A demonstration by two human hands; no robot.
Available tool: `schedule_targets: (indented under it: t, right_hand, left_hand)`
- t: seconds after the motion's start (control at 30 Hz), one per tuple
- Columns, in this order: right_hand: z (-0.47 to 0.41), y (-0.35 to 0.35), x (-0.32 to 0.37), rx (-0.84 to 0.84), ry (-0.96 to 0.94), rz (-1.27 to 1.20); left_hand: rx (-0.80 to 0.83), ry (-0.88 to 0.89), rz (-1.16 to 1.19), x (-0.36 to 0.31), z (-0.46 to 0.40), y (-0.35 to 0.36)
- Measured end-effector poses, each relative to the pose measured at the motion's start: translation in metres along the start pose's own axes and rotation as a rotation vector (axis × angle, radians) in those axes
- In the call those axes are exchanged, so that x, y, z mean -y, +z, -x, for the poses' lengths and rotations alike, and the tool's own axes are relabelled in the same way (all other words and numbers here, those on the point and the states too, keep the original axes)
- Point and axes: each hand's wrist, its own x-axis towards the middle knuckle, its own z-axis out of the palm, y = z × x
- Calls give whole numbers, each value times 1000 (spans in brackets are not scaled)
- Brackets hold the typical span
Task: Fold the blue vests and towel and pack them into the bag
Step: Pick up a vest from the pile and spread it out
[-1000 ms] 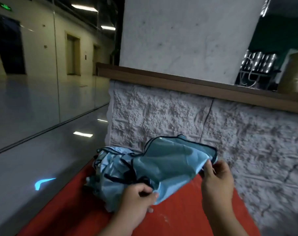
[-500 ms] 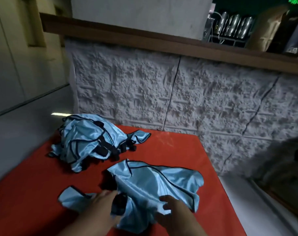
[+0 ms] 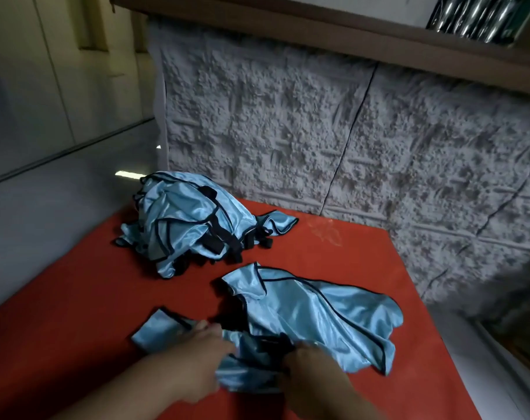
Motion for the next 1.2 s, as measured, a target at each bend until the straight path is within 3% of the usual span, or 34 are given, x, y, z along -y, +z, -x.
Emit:
schedule_targets:
  t: [0.07,0.13,0.2,0.27,0.37,0.43,0.53,0.57,0.63,0.7,0.77,0.83,0.9,1.0,1.1,1.2]
  right_hand:
    - [1,-1,-5,-44,133,-24]
    - [3,-3,-9,-112,184,-54]
    - [4,-8,-8,-230,181,-45]
    - [2,-10,-4,-347,69,-127]
    - [-3,-8,5,-200,-152,-217]
    - [-3,-9,5,-94,-69,-125]
    - [1,-21,-1,-3,151,-41]
    - [3,-25,-2,-43,180,-54]
    - [-1,-29,-3,-281,203,-75]
    - [-8,-25,-3,-457,106,-217]
    - [-15,-18,-2,-348,-49,-345]
    - [-18,-9,3,-165,-95,-252]
    - [-18,-10,1,-37,4,-40]
    - [-16,-24,-4,66,175,15]
    - [-19,-34,-6,-228,160,-68]
    - [-32,-31,0,-393,-68,-250]
  left_hand:
    - [-74,-151,-70,14,3,-6]
    - [-39,-301,-69,26,3,-9]
    - [-3,-421,-22,31,0,-12]
    - [21,-423,102,34,-4,-18]
    - [158,-380,220,23,-3,-30]
    - [120,-391,200,17,-2,-37]
    - [-103,-394,286,19,-3,-41]
    - [-159,-380,338,19,-1,-43]
    - [-203,-341,401,18,-1,-43]
    - [-176,-315,398,14,-2,-44]
    - [-115,-339,367,9,-2,-47]
    - [-60,-364,318,8,-2,-49]
    - [-44,-381,258,11,-4,-50]
    - [-74,-403,197,19,-7,-50]
    - [-93,-401,203,25,-10,-49]
    - [-123,-432,210,25,-11,-51]
